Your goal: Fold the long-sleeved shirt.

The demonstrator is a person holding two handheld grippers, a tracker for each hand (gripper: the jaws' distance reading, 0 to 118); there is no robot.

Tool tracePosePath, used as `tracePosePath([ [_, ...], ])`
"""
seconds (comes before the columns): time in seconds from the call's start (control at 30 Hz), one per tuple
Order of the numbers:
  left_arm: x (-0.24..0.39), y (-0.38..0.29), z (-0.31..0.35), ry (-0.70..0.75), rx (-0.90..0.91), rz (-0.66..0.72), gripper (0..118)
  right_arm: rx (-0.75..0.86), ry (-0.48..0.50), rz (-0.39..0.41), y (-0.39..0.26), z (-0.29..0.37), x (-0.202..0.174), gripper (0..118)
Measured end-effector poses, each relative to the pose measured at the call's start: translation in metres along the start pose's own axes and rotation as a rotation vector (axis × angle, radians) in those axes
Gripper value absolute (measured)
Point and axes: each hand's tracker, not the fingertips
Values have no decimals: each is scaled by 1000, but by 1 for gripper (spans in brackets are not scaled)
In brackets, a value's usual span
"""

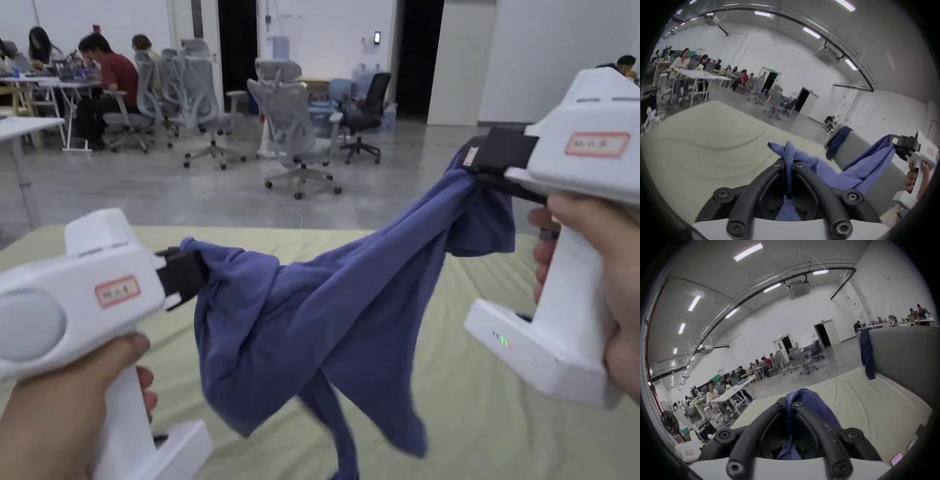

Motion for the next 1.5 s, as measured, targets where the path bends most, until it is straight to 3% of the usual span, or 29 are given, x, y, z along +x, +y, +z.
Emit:
tracePosePath([
  [0.1, 13, 45, -26, 28, 27, -93, 7, -28, -51, -11, 37, -48, -4, 7],
  [0.17, 7, 69, -44, 28, 18, -57, 7, -48, -131, 26, 54, -80, -5, 7],
  [0.33, -12, 102, -101, 69, 14, 5, 7, -87, -180, -96, 76, -151, 14, 8],
  [0.43, -19, 103, -129, 99, 37, -55, 7, -92, -194, -97, 66, -182, 25, 8],
  [0.6, -51, 45, -172, 141, -20, -90, 7, -190, -229, -57, -13, -227, 62, 8],
  [0.83, -137, -130, -208, 193, -294, 123, 7, -555, -298, -96, -214, -257, 134, 7],
  [0.93, -158, -188, -200, 255, -376, 100, 7, -593, -319, -109, -268, -245, 151, 7],
  [1.03, -176, -217, -175, 248, -402, 174, 7, -612, -343, -112, -294, -209, 160, 7],
  [1.1, -179, -223, -151, 251, -400, 180, 7, -674, -389, -44, -303, -182, 160, 7],
  [1.13, -178, -223, -134, 244, -405, 176, 7, -658, -357, -39, -306, -165, 161, 8],
  [1.3, -172, -213, -58, 211, -416, 145, 7, -660, -305, -73, -305, -71, 162, 7],
  [1.5, -179, -222, 28, 218, -491, 143, 7, -718, -364, -65, -313, 37, 177, 6],
])
